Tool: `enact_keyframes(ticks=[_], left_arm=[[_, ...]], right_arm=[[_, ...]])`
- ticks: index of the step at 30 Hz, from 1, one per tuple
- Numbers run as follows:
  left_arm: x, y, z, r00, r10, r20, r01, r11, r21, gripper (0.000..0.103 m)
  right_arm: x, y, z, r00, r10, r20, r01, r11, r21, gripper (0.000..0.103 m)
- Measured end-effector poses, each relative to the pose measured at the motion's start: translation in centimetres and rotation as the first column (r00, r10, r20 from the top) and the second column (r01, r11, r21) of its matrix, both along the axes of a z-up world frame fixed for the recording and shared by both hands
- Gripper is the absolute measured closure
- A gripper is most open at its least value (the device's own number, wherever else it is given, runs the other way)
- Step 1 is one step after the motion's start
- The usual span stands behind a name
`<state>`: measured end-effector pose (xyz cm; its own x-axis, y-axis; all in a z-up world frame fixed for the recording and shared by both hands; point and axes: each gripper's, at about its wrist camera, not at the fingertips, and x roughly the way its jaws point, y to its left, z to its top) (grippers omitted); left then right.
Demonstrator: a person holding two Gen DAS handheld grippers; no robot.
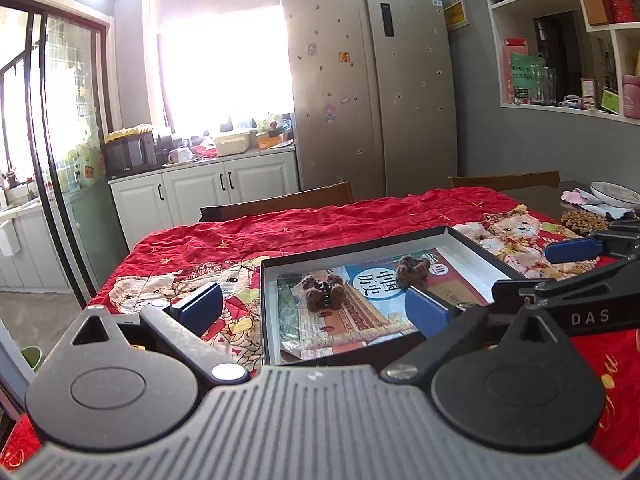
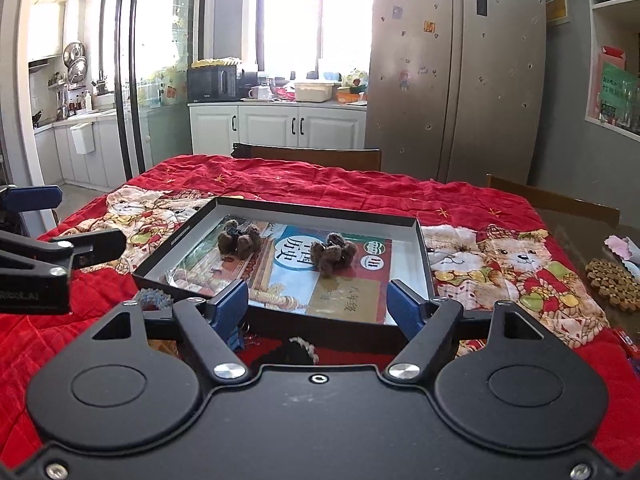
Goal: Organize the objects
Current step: 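Lift both open grippers out of the tray and back toward the table, then grasp the braided brown rope ring with the right gripper while the left grasps a kraft-paper pyramid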
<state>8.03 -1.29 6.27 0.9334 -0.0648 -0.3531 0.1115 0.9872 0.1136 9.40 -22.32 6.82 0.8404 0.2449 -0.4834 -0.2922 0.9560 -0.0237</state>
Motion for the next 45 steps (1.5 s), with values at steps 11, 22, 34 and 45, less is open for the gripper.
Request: enact_keyframes(ticks=[11,22,34,45], left_arm=[[-2.2,0.5,-1.2,0.998,-0.042,-0.043,0.043,0.999,0.013,0.000],[-2.6,0.4,-5.4,0.981,-0.104,-0.162,0.112,0.993,0.043,0.000],[-2.3,0.7,-8.2,0.963,-0.148,-0.224,0.149,0.989,-0.009,0.003],[-1.5,1.3,-9.6,0.954,-0.144,-0.264,0.135,0.990,-0.051,0.012]], right_arm=[[-2.7,-1.2,-1.9,0.999,0.000,-0.035,-0.001,0.999,-0.032,0.027],[-4.5,-2.6,-5.6,0.994,-0.005,-0.113,0.003,1.000,-0.015,0.030],[-6.4,-1.2,-8.0,0.990,0.046,-0.137,-0.050,0.998,-0.028,0.048],[-6.3,-1.1,-9.1,0.985,0.060,-0.161,-0.060,0.998,0.001,0.061]])
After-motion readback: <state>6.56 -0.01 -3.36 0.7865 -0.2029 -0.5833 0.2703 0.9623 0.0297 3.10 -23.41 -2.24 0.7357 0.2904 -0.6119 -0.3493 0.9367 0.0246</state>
